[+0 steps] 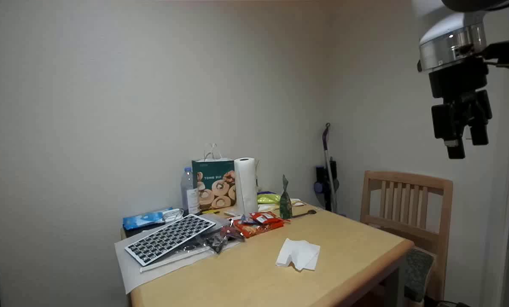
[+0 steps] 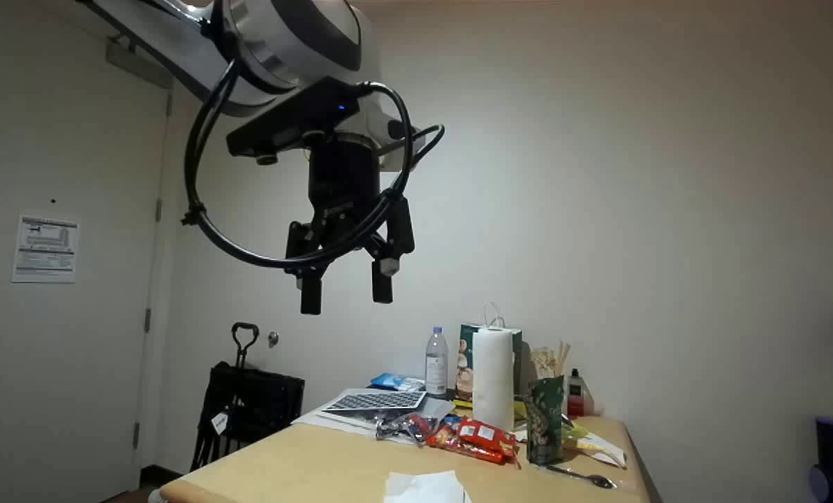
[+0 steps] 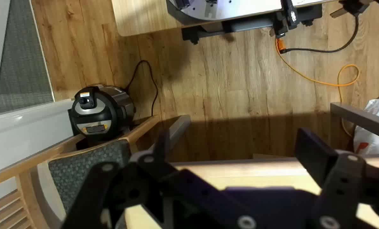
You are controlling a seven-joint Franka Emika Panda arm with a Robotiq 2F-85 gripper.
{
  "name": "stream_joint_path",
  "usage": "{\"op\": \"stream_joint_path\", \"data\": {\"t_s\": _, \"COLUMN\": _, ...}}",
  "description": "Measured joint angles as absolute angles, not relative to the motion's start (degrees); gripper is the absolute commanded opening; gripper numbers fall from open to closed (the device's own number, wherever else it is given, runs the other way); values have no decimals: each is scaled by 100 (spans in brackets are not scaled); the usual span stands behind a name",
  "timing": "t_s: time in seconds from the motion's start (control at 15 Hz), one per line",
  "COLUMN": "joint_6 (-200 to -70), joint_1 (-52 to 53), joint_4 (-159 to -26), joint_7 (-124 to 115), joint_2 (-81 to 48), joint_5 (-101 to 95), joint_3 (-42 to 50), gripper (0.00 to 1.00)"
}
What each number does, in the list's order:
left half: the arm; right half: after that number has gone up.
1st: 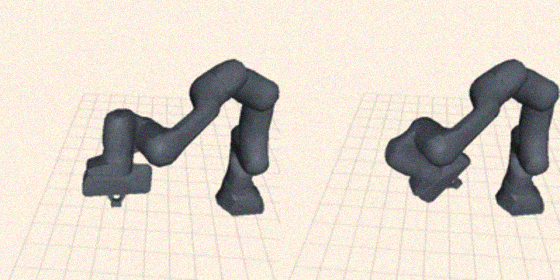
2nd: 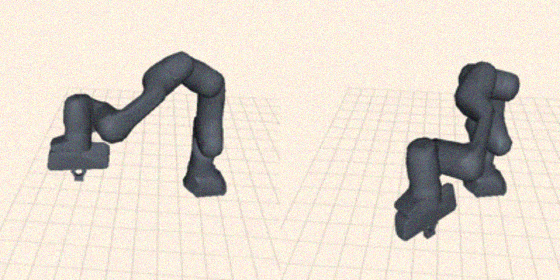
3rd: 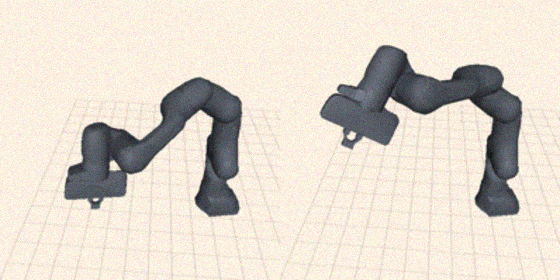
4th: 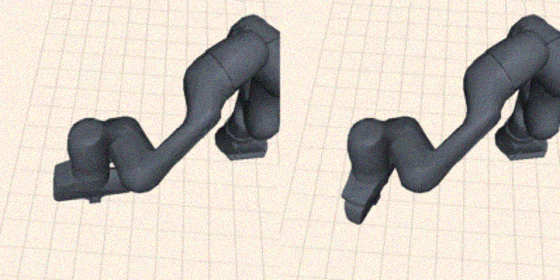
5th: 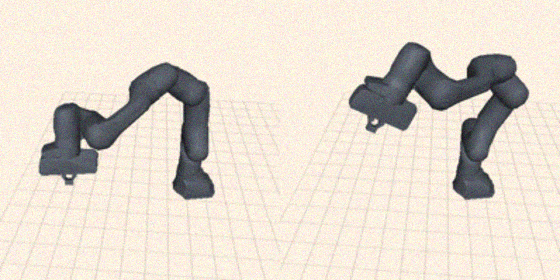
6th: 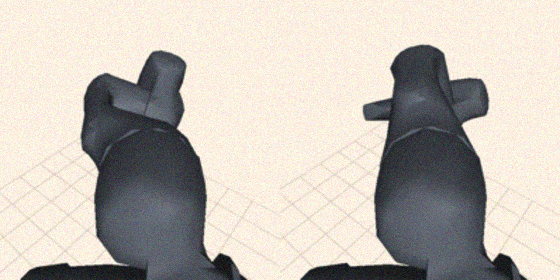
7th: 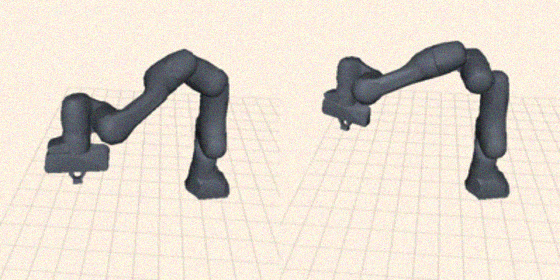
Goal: Wipe the table with the cloth
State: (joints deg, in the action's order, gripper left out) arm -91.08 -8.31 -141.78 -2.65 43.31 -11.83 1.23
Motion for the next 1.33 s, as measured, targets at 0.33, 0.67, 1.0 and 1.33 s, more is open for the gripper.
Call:
{"op": "stream_joint_path", "data": {"t_s": 0.33, "joint_6": -9108, "joint_1": -831, "joint_4": -14178, "joint_7": -265, "joint_2": 4331, "joint_5": -1183, "joint_3": 123, "gripper": 100}}
{"op": "stream_joint_path", "data": {"t_s": 0.67, "joint_6": -9111, "joint_1": -633, "joint_4": -14176, "joint_7": -194, "joint_2": 4142, "joint_5": -1183, "joint_3": 145, "gripper": 100}}
{"op": "stream_joint_path", "data": {"t_s": 1.0, "joint_6": -9159, "joint_1": -277, "joint_4": -14016, "joint_7": 0, "joint_2": 3453, "joint_5": -1186, "joint_3": 151, "gripper": 100}}
{"op": "stream_joint_path", "data": {"t_s": 1.33, "joint_6": -9149, "joint_1": -197, "joint_4": -13864, "joint_7": 184, "joint_2": 3310, "joint_5": -1261, "joint_3": 147, "gripper": 100}}
